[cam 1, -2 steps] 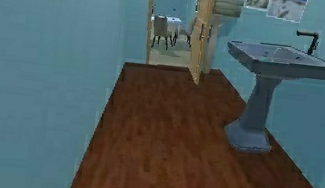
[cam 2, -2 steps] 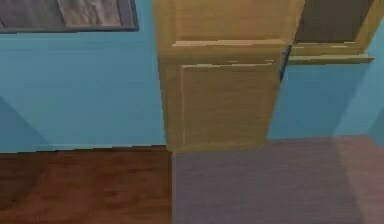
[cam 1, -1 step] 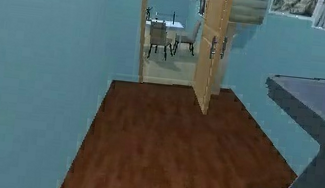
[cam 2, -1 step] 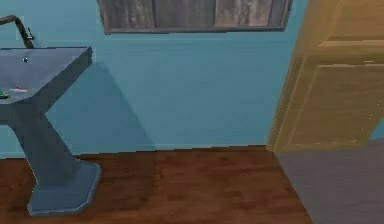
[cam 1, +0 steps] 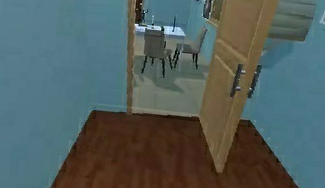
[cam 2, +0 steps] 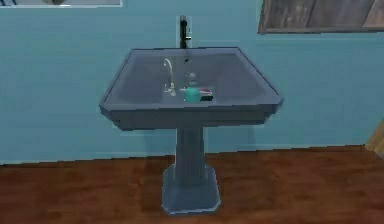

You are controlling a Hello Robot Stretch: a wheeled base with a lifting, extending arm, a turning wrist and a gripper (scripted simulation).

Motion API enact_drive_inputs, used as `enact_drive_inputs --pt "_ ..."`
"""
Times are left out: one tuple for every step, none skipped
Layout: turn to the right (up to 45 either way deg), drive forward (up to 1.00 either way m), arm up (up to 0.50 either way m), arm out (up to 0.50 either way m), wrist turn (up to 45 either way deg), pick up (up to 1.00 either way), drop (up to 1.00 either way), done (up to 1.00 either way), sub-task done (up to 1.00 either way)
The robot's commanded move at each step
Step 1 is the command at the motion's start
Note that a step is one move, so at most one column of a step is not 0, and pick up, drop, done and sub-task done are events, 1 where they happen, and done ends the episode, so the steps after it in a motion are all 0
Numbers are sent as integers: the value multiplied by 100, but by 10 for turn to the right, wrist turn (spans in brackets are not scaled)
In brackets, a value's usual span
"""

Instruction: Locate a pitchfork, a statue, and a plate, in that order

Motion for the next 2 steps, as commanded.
enact_drive_inputs --pt "0 100 0 0 0 0 0 0 0" --pt "0 100 0 0 0 0 0 0 0"
